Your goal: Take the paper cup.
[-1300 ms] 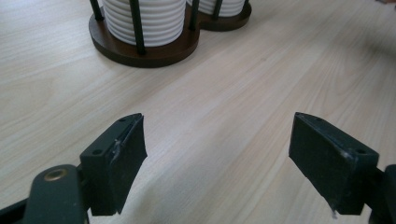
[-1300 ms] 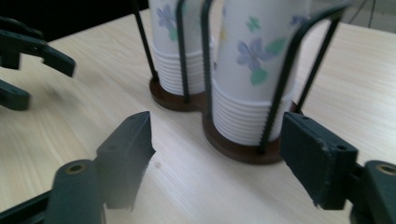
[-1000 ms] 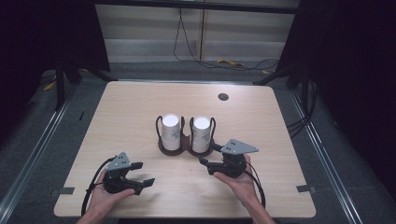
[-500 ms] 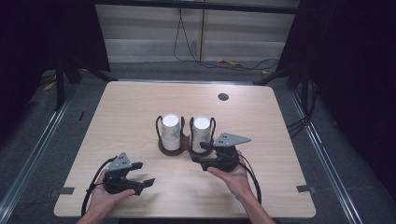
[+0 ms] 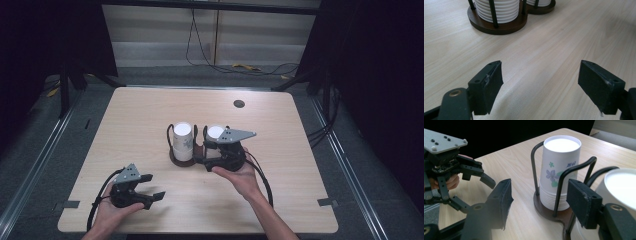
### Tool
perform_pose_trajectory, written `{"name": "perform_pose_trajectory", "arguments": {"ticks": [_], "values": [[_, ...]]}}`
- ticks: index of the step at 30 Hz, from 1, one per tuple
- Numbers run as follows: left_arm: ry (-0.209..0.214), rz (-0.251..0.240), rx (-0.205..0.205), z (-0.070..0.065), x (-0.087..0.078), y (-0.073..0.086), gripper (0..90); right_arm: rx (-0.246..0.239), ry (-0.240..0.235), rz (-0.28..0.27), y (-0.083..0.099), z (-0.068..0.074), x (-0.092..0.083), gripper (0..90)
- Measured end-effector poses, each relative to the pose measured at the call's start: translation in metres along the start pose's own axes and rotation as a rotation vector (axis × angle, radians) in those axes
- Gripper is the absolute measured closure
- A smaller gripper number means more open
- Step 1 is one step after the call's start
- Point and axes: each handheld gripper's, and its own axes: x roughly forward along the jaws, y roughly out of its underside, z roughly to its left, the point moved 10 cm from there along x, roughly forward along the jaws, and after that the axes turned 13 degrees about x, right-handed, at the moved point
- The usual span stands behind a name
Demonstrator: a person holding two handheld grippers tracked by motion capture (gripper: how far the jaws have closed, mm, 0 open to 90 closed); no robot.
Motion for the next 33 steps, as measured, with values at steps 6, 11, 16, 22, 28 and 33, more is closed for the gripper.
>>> {"name": "perform_pose_trajectory", "arguments": {"ticks": [6,11,16,22,28,33], "values": [[-0.005,0.002,-0.007,0.003,-0.001,0.001,19.7,-0.041,0.002,0.029,-0.016,0.001,0.011,36.7],[-0.004,0.003,-0.006,0.002,-0.001,0.002,19.7,-0.053,0.004,0.044,-0.027,0.001,0.017,35.1],[-0.001,0.004,-0.008,0.003,-0.001,0.002,19.7,-0.063,0.022,0.071,-0.042,-0.003,0.028,29.3],[-0.003,0.003,-0.012,0.004,-0.002,0.003,19.7,-0.065,0.04,0.145,-0.051,-0.007,0.041,25.9],[-0.002,0.0,-0.009,0.004,-0.003,0.003,19.7,-0.1,0.049,0.219,-0.057,-0.009,0.049,29.6],[-0.003,0.0,-0.009,0.004,-0.003,0.003,19.7,-0.103,0.057,0.321,-0.057,-0.012,0.059,24.2]]}}
